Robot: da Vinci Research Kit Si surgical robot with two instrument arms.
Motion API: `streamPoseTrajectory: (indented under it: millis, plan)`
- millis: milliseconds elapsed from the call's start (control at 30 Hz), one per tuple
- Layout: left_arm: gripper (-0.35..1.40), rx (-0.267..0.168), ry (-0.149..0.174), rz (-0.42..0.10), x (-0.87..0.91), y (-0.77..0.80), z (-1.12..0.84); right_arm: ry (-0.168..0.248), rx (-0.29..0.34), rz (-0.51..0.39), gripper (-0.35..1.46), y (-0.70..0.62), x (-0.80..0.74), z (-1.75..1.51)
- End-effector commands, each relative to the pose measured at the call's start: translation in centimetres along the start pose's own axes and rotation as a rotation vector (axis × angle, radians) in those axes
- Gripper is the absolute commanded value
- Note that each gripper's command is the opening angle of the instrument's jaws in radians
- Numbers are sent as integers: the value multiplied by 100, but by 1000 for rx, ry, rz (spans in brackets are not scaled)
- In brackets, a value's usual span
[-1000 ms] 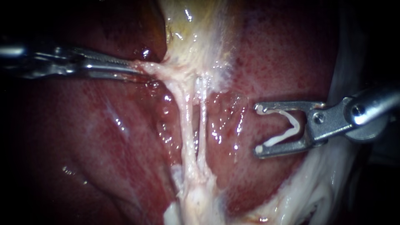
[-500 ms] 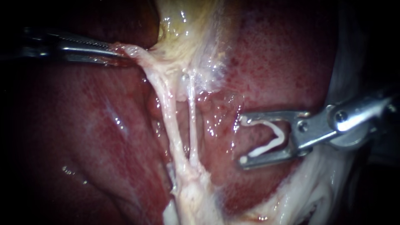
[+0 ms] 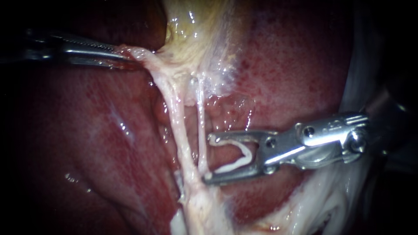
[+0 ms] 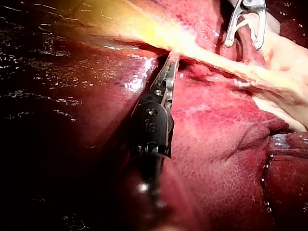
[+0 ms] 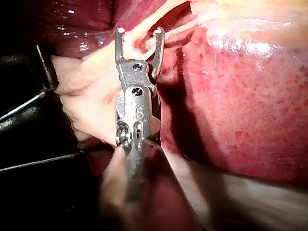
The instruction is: Clipping first clip left tube
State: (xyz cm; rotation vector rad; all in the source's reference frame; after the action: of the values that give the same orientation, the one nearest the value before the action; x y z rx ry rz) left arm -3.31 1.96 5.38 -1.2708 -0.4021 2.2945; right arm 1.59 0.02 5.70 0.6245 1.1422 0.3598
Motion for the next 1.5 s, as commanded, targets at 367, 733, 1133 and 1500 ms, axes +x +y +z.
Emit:
streamPoseTrajectory:
  millis: [367, 733, 1133, 1500]
  plan:
    - [-35, 0, 0, 1, -2, -1, 1, 11, 45, 65, 50, 21, -28, 17]
    - [-35, 1, 0, 2, -3, -1, 2, -4, 110, 81, 49, 24, -44, 35]
    - [-35, 1, 0, 2, -3, -1, 2, 27, 154, 101, 49, 24, -40, 59]
    - [-35, 2, 0, 1, -3, -1, 4, 40, 189, 114, 49, 23, -35, 86]
